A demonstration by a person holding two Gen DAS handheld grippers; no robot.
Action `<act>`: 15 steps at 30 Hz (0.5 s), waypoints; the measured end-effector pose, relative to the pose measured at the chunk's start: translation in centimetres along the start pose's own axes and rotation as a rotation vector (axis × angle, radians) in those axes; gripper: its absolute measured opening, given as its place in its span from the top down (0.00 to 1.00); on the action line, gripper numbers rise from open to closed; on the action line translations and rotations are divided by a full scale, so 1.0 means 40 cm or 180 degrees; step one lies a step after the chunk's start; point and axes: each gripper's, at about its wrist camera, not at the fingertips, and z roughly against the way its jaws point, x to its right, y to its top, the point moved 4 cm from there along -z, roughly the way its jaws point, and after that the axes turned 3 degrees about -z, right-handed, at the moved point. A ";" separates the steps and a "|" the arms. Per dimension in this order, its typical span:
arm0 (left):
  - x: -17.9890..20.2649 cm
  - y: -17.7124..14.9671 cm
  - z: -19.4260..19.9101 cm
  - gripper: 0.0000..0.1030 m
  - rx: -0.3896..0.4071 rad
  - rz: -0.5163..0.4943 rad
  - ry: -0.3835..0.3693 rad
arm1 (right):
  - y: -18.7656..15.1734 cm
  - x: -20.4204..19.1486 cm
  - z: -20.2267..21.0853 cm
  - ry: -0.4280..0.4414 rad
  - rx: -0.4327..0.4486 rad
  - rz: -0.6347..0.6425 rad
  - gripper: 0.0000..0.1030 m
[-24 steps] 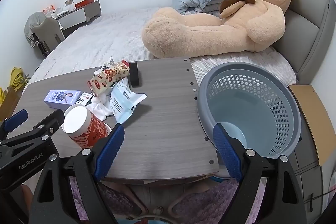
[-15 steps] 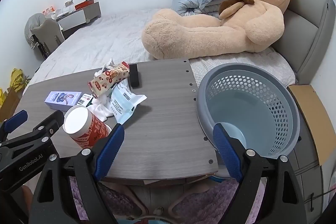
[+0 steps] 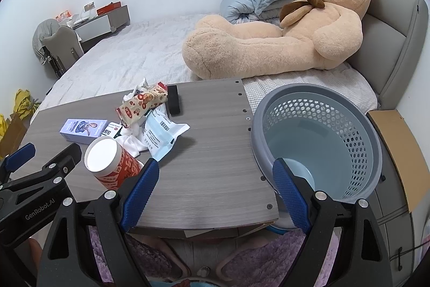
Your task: Collect trash
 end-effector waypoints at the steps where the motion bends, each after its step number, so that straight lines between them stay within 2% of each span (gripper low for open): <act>1: -0.002 0.000 0.001 0.06 0.0001 0.0005 -0.0002 | 0.000 0.000 0.001 0.0002 0.0006 0.0002 0.20; 15: -0.011 -0.003 0.011 0.06 0.0037 0.0018 0.0026 | 0.001 -0.002 0.006 0.0008 0.0033 0.0003 0.20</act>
